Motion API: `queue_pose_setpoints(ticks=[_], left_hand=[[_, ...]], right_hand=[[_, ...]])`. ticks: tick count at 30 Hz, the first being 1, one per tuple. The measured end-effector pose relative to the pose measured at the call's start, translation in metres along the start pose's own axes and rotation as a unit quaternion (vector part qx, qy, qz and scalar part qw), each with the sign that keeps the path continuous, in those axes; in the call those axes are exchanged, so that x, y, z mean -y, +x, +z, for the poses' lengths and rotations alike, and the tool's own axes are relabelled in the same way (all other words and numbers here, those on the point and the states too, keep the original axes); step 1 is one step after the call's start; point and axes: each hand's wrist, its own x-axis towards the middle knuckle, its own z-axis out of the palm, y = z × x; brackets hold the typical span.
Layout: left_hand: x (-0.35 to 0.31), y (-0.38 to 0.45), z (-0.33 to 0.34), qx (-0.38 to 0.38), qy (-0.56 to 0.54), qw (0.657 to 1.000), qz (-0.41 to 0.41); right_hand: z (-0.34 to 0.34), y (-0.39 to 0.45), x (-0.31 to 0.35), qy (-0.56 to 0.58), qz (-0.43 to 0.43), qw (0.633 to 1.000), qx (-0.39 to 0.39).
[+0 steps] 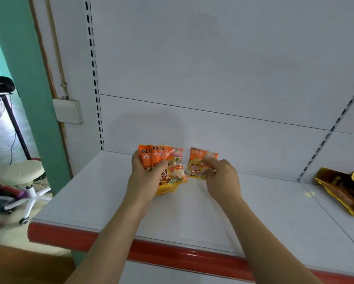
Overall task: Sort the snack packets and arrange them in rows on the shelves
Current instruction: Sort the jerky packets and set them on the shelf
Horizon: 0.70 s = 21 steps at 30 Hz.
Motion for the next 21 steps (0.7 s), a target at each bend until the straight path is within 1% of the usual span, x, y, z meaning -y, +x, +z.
queue_pose_setpoints(ticks=[2, 4, 6, 8, 10, 12, 13, 16, 18, 20, 21], left_hand=[[-0.001, -0.005, 0.015, 0.009, 0.014, 1.000, 0.009], [-0.005, -0.014, 0.036, 0.027, 0.033, 0.999, 0.019], [-0.010, -0.028, 0.064, 0.056, 0.050, 0.997, 0.035], [-0.015, -0.047, 0.096, 0.083, 0.057, 0.993, 0.056], [-0.020, -0.069, 0.129, 0.109, 0.041, 0.991, 0.068], [-0.023, -0.093, 0.165, 0.134, 0.032, 0.987, 0.085], [-0.024, -0.106, 0.185, 0.148, 0.030, 0.984, 0.095], [-0.024, -0.152, 0.249, 0.207, 0.016, 0.971, 0.121], [-0.023, -0.184, 0.293, 0.247, 0.004, 0.962, 0.117], [-0.024, -0.219, 0.337, 0.272, 0.003, 0.956, 0.111], [-0.025, -0.236, 0.358, 0.277, 0.016, 0.953, 0.121]], right_hand=[[-0.026, -0.014, -0.007, 0.095, -0.001, 0.993, -0.075], [-0.053, -0.035, -0.010, 0.175, -0.036, 0.976, -0.122], [-0.071, -0.056, -0.017, 0.180, -0.088, 0.973, -0.115], [-0.082, -0.072, -0.034, 0.149, -0.102, 0.978, -0.099], [-0.099, -0.084, -0.054, 0.155, -0.061, 0.981, -0.098], [-0.126, -0.097, -0.075, 0.204, -0.009, 0.975, -0.089], [-0.141, -0.104, -0.088, 0.216, 0.001, 0.972, -0.095], [-0.192, -0.127, -0.139, 0.197, 0.007, 0.971, -0.138], [-0.231, -0.142, -0.179, 0.203, 0.024, 0.968, -0.147], [-0.270, -0.158, -0.218, 0.195, 0.036, 0.966, -0.166], [-0.288, -0.165, -0.236, 0.180, 0.033, 0.967, -0.180]])
